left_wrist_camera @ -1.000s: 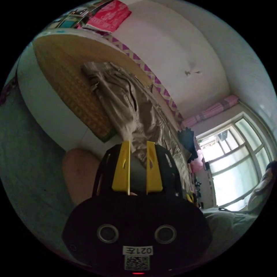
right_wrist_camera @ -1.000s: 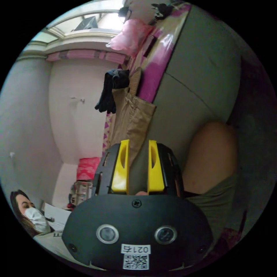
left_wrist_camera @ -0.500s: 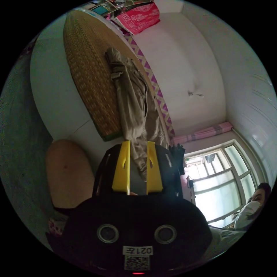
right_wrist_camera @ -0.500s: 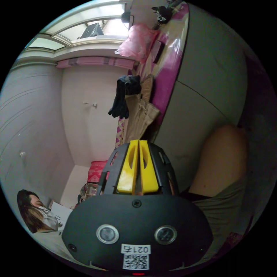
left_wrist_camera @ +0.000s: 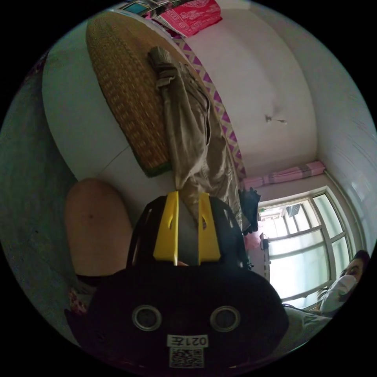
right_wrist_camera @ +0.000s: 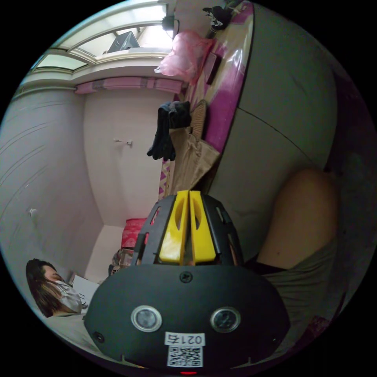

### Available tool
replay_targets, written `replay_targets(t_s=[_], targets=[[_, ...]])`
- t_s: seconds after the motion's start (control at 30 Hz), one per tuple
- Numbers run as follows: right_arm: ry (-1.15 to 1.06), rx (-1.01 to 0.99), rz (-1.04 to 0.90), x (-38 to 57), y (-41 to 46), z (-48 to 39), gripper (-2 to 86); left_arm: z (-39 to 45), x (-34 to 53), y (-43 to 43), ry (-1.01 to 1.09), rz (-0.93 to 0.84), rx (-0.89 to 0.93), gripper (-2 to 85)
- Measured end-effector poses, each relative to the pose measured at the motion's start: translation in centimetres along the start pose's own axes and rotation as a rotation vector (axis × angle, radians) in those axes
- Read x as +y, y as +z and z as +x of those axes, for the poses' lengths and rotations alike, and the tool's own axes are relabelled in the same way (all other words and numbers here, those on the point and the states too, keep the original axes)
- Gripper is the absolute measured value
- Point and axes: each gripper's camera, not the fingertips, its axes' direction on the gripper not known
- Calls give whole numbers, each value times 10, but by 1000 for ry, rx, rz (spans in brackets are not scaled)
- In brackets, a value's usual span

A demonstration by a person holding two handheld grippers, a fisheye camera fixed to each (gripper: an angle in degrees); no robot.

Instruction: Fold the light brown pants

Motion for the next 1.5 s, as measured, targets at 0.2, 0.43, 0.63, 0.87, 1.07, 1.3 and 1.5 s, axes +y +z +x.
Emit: replay_targets(t_s=[0.2,0.43,0.63,0.87,1.07,1.3,1.5], targets=[[-5,-3,-3,-11,14,6,-6,-2,2,8,-25,-21,35,74],[7,0,-14,-23,36,11,-6,17,-4,14,1,28,113,-4],[-4,-29,-31,-32,54,1,-6,67,-17,10,126,-7,112,-9],[-139,-90,-104,-89,113,-69,-6,211,-81,28,596,-68,-6,-10],[-303,-17,-151,-172,229,-161,-6,341,-168,116,837,-204,-206,-10],[-249,176,-205,-268,411,-159,-4,380,-261,293,782,-355,-387,-9],[-261,213,-255,-295,510,-136,28,336,-287,366,652,-338,-316,-8]])
